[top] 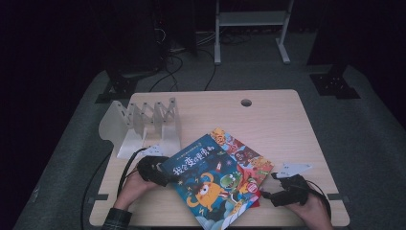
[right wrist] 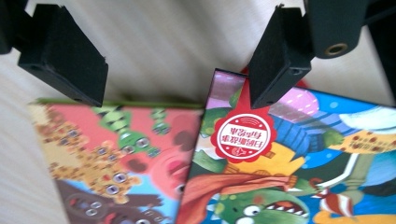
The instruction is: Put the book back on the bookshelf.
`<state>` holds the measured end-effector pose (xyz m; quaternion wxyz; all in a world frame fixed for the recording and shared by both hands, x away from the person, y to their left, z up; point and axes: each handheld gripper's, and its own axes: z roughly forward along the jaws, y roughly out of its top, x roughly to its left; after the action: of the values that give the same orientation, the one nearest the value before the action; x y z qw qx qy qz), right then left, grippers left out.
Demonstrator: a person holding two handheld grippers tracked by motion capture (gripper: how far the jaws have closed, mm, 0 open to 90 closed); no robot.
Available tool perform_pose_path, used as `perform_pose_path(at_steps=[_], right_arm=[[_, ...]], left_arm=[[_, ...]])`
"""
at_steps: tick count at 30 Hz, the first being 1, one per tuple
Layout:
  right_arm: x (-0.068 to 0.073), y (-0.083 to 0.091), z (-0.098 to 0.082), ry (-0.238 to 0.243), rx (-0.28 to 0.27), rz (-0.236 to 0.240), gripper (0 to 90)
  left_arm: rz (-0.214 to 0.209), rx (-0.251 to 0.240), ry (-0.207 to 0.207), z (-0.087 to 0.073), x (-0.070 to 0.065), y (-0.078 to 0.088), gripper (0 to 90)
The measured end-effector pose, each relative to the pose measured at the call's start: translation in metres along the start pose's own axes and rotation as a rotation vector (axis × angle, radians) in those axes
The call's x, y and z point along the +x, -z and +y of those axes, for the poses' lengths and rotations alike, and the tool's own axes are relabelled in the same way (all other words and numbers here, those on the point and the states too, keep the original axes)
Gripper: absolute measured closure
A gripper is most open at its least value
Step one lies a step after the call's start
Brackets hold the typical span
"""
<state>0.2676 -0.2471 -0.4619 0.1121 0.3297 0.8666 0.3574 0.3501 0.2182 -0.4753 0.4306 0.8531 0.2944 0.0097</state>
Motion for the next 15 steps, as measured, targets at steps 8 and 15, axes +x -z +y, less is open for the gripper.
perform_pose_path(at_steps=[8, 15], right_arm=[[-0.015, -0.01, 0.015, 0.006, 0.013, -0.046, 18.3], [-0.028, -0.018, 0.024, -0.008, 0.019, -0.066, 17.8]], left_arm=[[-0.042, 0.018, 0.037, -0.006, 0.002, 0.004, 0.0], [-0.067, 0.025, 0.056, -0.011, 0.002, 0.007, 0.0]])
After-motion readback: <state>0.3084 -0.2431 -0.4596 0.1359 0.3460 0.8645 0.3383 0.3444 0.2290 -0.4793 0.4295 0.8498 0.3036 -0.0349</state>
